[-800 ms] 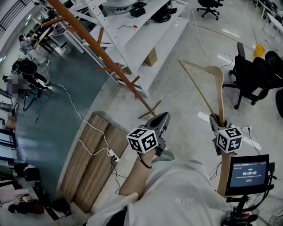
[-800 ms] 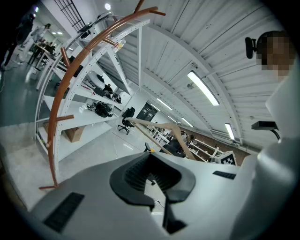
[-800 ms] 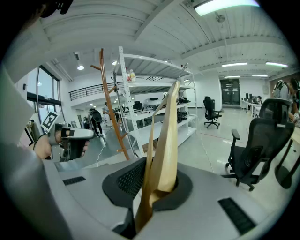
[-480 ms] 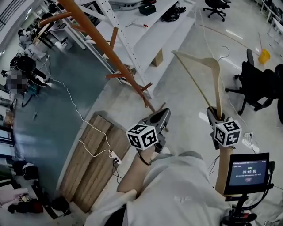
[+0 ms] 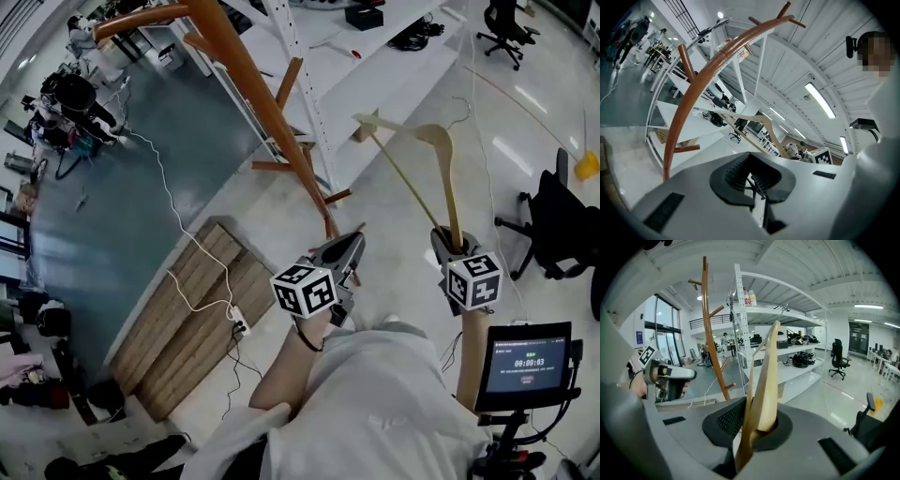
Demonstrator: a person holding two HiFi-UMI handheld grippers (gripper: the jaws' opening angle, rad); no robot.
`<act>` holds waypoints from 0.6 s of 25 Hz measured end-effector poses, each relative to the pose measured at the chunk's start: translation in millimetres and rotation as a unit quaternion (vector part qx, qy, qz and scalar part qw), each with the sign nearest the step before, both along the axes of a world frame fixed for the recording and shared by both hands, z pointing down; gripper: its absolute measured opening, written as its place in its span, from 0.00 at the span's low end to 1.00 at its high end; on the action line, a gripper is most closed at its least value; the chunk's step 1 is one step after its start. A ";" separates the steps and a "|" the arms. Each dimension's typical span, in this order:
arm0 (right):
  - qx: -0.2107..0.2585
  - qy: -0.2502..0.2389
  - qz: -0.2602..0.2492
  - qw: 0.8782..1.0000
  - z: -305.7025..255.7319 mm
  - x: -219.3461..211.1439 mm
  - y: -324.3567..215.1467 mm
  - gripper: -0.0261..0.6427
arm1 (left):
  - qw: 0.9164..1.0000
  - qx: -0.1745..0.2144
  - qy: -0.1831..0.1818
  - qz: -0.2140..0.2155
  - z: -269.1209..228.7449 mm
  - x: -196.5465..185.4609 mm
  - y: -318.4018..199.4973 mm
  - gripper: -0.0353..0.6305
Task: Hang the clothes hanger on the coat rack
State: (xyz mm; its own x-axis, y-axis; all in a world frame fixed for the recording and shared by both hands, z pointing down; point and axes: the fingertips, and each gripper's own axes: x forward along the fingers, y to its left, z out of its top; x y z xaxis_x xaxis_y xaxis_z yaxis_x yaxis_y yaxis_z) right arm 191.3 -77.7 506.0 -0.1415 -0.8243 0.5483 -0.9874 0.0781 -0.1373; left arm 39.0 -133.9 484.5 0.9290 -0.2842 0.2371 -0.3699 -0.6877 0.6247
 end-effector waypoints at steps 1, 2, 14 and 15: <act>-0.001 0.003 -0.009 1.000 1.4 2.5 -14.1 0.10 | 1.000 0.001 0.002 -0.008 0.1 1.9 -10.7 0.06; 0.000 0.006 -0.018 1.000 0.3 2.0 -25.0 0.10 | 1.000 0.003 0.004 -0.016 -1.8 0.9 -18.3 0.06; 0.040 0.045 -0.130 0.990 -52.4 -49.6 -112.4 0.10 | 0.994 0.035 0.016 -0.105 -41.0 -48.7 -54.1 0.06; 0.043 0.048 -0.139 0.988 -56.2 -54.3 -119.1 0.10 | 0.993 0.037 0.017 -0.113 -43.4 -52.7 -57.4 0.06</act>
State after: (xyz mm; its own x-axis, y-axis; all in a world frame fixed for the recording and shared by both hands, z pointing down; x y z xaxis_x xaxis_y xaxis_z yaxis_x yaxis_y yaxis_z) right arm 137.0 -196.8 449.8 -0.3198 -0.8048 0.5000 -0.9345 0.3551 -0.0259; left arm -13.7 -191.3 441.2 0.8471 -0.5012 0.1769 -0.4988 -0.6348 0.5901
